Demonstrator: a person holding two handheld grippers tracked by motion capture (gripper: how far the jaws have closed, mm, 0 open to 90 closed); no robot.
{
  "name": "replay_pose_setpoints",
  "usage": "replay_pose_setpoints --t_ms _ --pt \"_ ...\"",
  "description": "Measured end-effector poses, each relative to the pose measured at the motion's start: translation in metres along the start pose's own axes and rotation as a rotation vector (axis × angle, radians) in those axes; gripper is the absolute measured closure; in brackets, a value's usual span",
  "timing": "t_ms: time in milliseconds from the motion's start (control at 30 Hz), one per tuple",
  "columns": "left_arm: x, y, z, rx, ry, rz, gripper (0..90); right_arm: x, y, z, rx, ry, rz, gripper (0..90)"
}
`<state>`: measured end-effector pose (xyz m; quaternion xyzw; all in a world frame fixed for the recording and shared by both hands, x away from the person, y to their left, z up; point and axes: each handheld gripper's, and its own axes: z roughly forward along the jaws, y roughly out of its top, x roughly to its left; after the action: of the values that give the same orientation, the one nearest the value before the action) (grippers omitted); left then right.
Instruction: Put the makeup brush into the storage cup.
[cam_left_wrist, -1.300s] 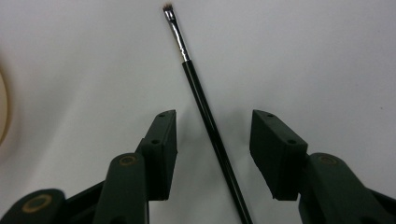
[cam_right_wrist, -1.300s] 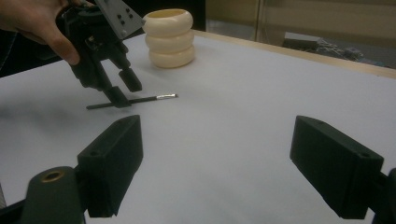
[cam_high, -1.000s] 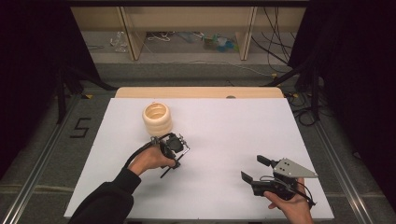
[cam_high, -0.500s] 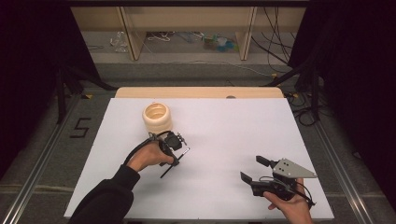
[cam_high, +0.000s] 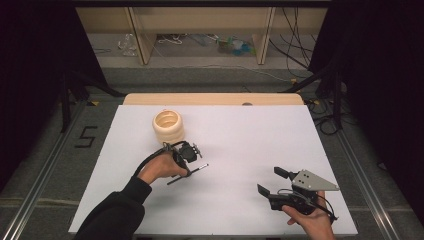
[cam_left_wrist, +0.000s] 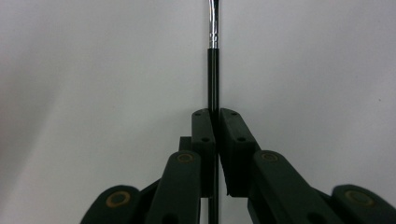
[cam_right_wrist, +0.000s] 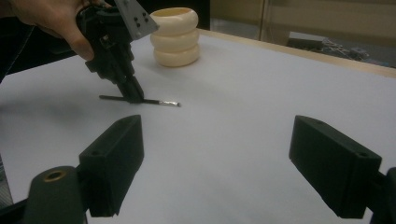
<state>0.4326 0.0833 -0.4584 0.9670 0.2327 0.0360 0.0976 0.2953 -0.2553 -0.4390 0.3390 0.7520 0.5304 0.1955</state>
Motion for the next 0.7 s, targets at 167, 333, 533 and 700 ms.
replay_pose_setpoints --t_ms 167,333,533,700 --pt "0.0014 -0.0001 0.0002 -0.002 -0.006 0.004 84.9 0.0001 -0.0003 0.0001 0.001 -0.004 0.002 18.9" --pt "-0.0002 0.0012 0.0002 0.005 0.005 0.023 84.9 0.0001 -0.0005 0.0013 -0.005 0.007 0.002 18.9" --pt "-0.0018 0.0014 0.0002 0.006 0.013 0.044 85.1 0.0001 -0.0003 0.0009 0.002 -0.003 -0.005 18.9" --pt "-0.0012 0.0017 -0.0001 0.008 0.009 0.060 85.2 0.0000 -0.0003 0.0007 0.001 -0.001 -0.004 18.9"
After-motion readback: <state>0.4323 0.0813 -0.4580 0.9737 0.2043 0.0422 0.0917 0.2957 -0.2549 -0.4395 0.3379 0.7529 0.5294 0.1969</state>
